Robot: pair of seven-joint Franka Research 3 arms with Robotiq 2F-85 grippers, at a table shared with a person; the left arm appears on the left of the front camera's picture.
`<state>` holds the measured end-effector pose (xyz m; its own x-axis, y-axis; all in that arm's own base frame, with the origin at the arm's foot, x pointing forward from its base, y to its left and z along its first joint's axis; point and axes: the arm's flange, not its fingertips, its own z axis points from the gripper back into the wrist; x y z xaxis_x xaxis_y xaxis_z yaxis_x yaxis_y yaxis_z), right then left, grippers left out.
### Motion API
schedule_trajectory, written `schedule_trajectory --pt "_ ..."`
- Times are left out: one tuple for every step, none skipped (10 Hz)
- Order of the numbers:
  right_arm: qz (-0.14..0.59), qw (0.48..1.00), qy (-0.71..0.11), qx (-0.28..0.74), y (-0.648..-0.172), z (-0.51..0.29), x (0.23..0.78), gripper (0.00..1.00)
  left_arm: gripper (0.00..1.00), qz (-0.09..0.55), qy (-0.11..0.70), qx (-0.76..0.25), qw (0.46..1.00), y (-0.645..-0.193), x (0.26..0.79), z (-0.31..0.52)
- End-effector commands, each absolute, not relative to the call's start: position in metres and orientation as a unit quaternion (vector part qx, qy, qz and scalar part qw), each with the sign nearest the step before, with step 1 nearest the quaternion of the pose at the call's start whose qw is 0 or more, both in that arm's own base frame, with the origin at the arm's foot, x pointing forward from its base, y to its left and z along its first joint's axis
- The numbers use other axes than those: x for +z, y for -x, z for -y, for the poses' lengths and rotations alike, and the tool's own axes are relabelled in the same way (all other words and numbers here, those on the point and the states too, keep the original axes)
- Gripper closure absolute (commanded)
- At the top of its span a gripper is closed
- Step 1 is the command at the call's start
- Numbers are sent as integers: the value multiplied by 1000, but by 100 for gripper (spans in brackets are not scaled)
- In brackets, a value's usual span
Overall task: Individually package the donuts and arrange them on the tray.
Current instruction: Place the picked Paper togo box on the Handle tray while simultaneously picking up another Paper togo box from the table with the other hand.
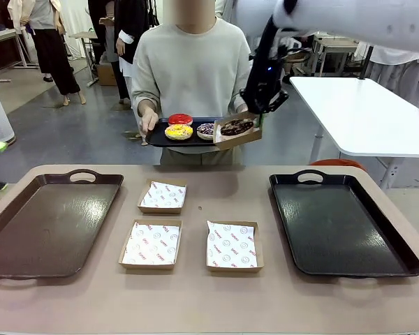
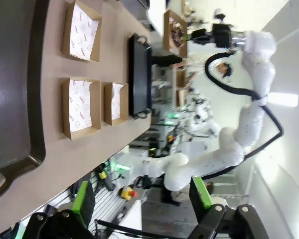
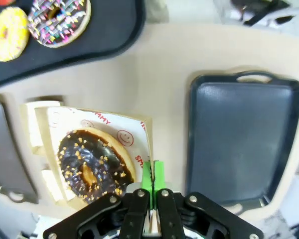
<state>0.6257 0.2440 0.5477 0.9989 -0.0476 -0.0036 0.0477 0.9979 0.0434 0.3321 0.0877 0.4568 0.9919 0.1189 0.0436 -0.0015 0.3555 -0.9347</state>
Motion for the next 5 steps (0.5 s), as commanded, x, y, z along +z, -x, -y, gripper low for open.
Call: schedule_trajectory --pt "8 996 -79 -38 -589 -183 554 98 0 17 466 11 885 -363 500 -46" --pt "12 995 -92 -48 -575 -152 552 98 0 3 427 8 904 -378 517 -22" --pt "22 993 -99 -60 -561 -121 547 98 0 -16 376 12 926 -396 531 3" --pt "23 993 -98 -64 -552 -100 536 98 0 -24 328 16 944 -410 537 26" --pt "19 994 -89 -63 -548 -83 523 98 0 -26 280 17 959 -426 539 53"
